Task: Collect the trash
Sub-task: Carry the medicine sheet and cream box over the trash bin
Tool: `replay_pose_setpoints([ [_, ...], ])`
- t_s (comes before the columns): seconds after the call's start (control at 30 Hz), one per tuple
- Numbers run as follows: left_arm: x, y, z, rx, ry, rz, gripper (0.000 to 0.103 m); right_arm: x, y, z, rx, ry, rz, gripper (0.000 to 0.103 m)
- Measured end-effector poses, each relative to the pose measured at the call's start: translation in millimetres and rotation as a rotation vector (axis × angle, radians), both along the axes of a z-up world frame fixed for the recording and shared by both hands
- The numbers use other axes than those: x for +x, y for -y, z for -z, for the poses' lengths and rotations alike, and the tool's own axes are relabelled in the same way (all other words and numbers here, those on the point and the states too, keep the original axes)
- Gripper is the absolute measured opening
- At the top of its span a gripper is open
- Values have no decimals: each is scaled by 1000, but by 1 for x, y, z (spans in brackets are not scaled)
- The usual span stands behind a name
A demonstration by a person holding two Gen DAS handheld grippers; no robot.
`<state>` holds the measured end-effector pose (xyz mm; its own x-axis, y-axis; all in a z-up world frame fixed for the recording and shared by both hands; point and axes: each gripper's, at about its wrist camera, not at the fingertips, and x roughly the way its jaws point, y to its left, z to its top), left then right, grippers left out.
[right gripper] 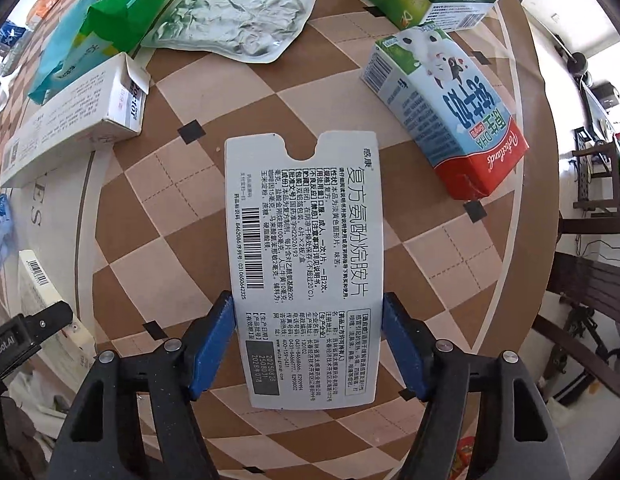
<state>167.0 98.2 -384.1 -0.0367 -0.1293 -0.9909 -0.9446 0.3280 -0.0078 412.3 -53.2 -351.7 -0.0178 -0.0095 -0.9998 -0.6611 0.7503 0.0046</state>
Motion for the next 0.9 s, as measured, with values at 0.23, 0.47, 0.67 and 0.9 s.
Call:
replay_pose_setpoints([
  [0.23, 25, 22, -25, 150, -18, 151, 86, -5, 0, -5, 34, -1, 9, 73],
  [0.47, 7, 71, -72, 268, 56, 256, 85, -19, 30, -46, 126, 33, 34, 73],
  [0.67, -31, 90, -132, 345, 163, 306, 85, -63, 58, -98, 210, 90, 31, 73],
  [0.9, -104, 79, -140, 327, 279, 306, 85, -162, 98, -127, 278, 116, 25, 73],
])
